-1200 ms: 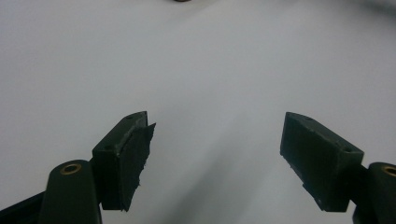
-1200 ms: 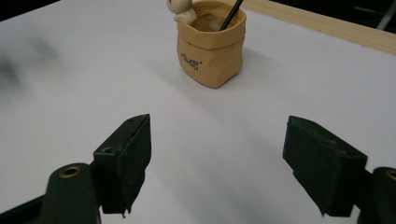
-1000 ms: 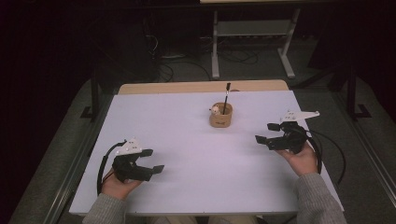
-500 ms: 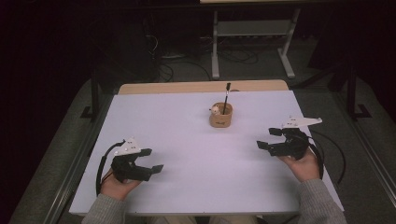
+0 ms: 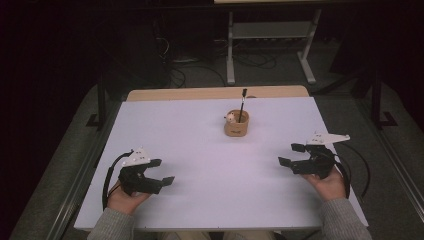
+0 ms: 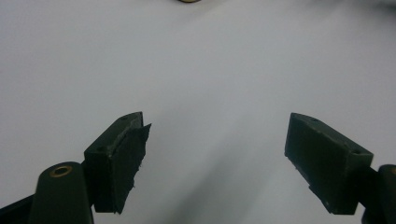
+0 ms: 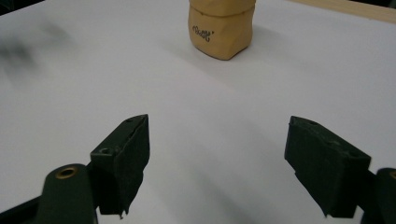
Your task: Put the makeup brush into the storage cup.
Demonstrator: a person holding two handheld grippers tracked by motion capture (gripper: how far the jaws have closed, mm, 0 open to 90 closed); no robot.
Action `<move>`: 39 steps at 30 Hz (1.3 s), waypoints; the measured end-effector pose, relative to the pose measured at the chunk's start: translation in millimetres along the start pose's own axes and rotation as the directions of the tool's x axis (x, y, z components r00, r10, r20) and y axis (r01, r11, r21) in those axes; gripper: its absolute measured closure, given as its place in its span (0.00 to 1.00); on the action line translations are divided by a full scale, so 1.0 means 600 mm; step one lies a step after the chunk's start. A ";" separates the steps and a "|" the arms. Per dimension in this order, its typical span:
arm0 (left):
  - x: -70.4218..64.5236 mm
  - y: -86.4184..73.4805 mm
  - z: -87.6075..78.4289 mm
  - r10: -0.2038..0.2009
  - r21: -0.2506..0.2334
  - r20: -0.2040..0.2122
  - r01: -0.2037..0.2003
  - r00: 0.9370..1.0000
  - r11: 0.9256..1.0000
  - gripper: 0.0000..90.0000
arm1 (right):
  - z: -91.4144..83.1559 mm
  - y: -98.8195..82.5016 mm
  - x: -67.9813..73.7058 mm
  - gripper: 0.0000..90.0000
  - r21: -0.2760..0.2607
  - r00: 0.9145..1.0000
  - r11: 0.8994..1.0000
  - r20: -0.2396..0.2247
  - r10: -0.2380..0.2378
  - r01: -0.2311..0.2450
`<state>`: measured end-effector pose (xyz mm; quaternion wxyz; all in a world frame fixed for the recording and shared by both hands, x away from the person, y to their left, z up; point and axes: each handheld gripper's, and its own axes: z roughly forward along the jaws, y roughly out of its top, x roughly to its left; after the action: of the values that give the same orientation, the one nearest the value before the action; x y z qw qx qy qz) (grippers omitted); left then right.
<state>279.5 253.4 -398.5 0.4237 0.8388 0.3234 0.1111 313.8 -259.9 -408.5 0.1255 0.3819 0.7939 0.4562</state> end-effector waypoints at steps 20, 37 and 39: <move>0.000 -0.003 0.002 -0.002 0.013 0.004 0.002 1.000 1.000 0.20 | -0.013 -0.042 0.014 0.21 -0.017 1.000 1.000 -0.012 0.019 -0.019; 0.003 -0.007 0.003 0.000 0.023 -0.005 0.000 1.000 1.000 0.20 | -0.023 -0.065 0.030 0.20 -0.023 1.000 1.000 -0.024 0.016 -0.017; 0.004 -0.008 0.002 0.003 0.025 -0.005 -0.002 1.000 1.000 0.20 | -0.024 -0.065 0.033 0.20 -0.026 1.000 0.999 -0.021 0.017 -0.018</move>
<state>279.7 256.2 -403.3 0.4124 0.8441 0.3247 0.1096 273.3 -266.2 -429.8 0.1182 0.3824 0.7857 0.4717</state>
